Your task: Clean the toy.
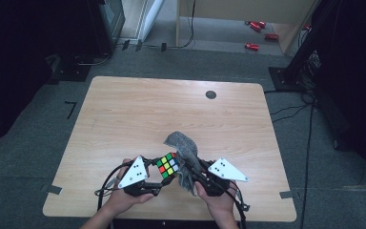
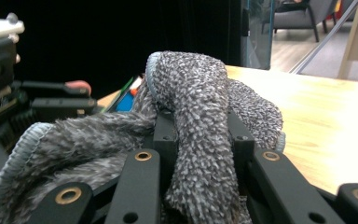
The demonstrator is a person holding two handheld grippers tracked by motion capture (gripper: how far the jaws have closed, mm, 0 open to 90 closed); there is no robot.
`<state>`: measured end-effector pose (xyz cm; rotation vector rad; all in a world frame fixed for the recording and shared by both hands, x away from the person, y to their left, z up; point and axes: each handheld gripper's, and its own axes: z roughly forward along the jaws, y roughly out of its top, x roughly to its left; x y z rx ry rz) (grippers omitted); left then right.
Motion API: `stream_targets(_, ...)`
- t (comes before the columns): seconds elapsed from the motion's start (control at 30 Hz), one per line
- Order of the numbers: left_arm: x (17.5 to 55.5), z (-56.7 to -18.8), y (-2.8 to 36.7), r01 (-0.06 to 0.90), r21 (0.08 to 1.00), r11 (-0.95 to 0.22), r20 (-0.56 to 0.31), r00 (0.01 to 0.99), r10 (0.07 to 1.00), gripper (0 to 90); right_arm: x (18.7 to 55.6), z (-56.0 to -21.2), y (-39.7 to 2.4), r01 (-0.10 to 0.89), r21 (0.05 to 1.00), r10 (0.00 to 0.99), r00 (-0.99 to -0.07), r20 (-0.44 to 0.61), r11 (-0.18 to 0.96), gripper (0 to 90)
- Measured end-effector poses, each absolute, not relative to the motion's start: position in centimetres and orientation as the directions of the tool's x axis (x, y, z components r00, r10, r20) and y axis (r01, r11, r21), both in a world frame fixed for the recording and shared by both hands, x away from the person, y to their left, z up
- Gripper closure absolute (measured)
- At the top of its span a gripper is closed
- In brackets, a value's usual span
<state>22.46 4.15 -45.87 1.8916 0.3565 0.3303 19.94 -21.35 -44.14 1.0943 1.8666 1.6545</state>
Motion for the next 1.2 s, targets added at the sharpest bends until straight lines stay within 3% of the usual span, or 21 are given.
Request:
stream_targets(0.1, 22.2, -45.9, 3.9, 0.065, 0.933, -0.355, 0.092, 0.908, 0.408, 34.2, 20.3, -44.7, -21.6, 0.311, 0.95, 0.78, -0.589, 0.213, -0.025, 73.0)
stream_targets(0.27, 22.8, -45.9, 4.2, 0.108, 0.928, -0.355, 0.066, 0.893, 0.445, 34.2, 20.1, -44.7, -21.6, 0.296, 0.955, 0.8, -0.573, 0.178, 0.0, 73.0)
stream_targets(0.5, 22.1, -46.9, 2.1, 0.109, 0.853, -0.51, 0.159, 0.877, 0.454, 34.2, 18.4, -43.9, -18.9, 0.169, 0.967, 0.785, -0.617, -0.048, 0.192, 71.9)
stream_targets(0.7, 22.6, -47.1, 2.0, 0.163, 0.833, -0.529, 0.138, 0.864, 0.484, 34.2, 18.0, -44.4, -17.8, 0.122, 0.951, 0.783, -0.602, -0.158, 0.286, 72.0)
stream_targets(0.9, 22.1, -46.9, 1.9, 0.129, 0.831, -0.542, 0.173, 0.865, 0.471, 34.3, 17.5, -44.8, -16.8, 0.038, 0.898, 0.755, -0.558, -0.345, 0.438, 70.9)
stream_targets(1.1, 22.1, -46.7, 1.9, 0.124, 0.834, -0.537, 0.174, 0.865, 0.47, 34.3, 18.5, -44.6, -18.6, 0.11, 0.921, 0.821, -0.501, -0.275, 0.375, 71.3)
stream_targets(1.2, 22.4, -46.8, 2.0, 0.143, 0.831, -0.538, 0.159, 0.865, 0.476, 34.3, 17.9, -44.4, -18.0, 0.071, 0.928, 0.797, -0.538, -0.274, 0.367, 71.3)
